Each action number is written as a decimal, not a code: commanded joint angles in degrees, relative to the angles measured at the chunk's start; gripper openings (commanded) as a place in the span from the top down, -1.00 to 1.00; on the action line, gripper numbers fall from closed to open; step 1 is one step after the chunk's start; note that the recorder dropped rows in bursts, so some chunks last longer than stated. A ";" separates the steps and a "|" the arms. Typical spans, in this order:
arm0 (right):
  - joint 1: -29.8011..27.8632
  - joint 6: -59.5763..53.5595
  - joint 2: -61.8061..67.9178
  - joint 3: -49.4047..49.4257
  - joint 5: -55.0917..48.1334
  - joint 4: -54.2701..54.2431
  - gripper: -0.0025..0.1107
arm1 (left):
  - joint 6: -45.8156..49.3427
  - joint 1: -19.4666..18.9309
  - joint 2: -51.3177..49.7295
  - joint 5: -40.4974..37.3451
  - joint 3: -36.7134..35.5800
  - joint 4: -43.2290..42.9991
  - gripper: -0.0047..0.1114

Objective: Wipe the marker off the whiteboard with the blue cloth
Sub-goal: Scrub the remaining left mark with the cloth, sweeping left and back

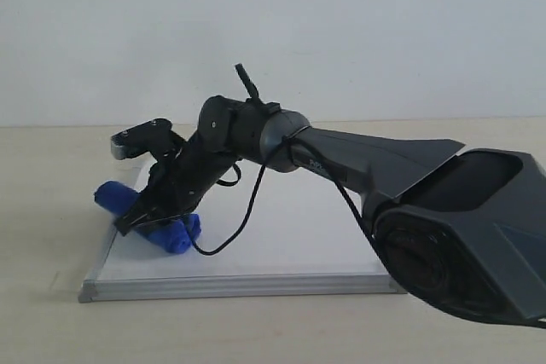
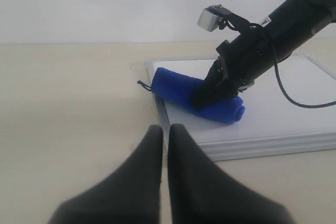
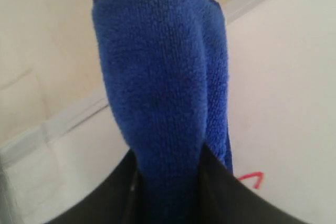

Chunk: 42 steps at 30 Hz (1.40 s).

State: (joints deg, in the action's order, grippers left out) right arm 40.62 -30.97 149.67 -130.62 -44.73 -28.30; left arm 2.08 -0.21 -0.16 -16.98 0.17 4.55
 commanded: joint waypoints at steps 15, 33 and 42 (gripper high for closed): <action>1.10 7.07 0.85 0.69 -5.62 12.10 0.96 | 0.13 0.21 0.16 0.46 -0.17 0.34 0.85; -1.50 32.20 0.64 -1.81 -18.25 58.55 0.96 | 0.13 0.21 0.16 0.46 -0.17 0.34 0.85; 1.24 11.77 0.76 -1.81 -23.50 22.74 0.96 | 0.13 0.21 0.16 0.46 -0.17 0.34 0.85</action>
State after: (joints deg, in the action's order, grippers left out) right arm 39.15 -12.76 149.01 -133.39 -63.24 12.83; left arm 2.08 -0.21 -0.16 -16.98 0.17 4.55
